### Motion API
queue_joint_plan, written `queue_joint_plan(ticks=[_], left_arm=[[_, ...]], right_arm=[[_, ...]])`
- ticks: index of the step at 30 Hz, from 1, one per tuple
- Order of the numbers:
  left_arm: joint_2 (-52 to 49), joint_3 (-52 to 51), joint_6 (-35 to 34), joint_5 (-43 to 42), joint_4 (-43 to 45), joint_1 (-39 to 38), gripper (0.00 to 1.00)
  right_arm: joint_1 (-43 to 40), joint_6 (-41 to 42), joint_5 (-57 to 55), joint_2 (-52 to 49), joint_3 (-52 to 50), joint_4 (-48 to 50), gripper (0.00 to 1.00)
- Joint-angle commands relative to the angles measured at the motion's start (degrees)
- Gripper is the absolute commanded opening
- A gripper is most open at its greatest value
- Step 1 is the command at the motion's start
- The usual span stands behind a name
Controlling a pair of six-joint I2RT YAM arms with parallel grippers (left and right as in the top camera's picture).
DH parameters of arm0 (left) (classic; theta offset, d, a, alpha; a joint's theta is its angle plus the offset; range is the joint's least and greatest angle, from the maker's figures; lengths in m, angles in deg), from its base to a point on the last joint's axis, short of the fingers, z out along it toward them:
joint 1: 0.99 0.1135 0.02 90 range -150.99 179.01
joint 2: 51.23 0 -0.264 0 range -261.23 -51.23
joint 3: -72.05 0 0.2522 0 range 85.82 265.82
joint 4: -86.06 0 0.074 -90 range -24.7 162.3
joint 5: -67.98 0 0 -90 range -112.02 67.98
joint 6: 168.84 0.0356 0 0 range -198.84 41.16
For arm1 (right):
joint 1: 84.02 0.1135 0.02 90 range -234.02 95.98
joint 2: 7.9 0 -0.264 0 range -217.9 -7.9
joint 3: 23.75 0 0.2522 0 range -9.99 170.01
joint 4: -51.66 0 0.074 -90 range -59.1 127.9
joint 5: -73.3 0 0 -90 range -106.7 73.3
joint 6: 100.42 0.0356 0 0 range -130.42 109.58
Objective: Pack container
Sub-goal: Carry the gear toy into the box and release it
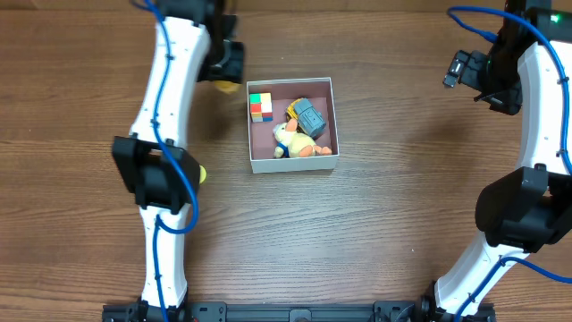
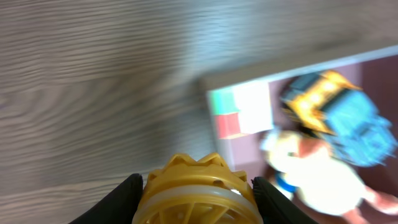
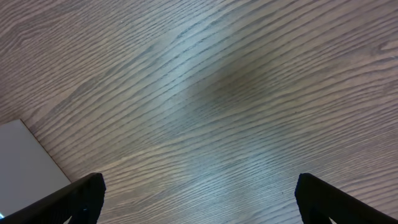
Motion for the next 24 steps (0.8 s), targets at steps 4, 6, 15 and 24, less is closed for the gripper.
queue_joint_plan(ticks=[4,6,15,24], left_arm=[[-0.28,1.55,0.7,-1.86,0.61,-7.15,0.51],[-0.28,1.53,0.7,-1.86,0.96,-8.83,0.51],[-0.28,1.51,0.68,-0.35,1.11,-10.75,0.71],[-0.26,1.51,0.57,2.1,-0.55,-10.6,1.0]], right_arm=[[-0.07,0.02,-0.11,0.48,0.02,0.24,1.0],[-0.09,0.02,-0.11,0.48,0.02,0.24,1.0],[-0.09,0.02,-0.11,0.48,0.02,0.24,1.0],[-0.09,0.02,-0.11,0.48,0.02,0.22,1.0]])
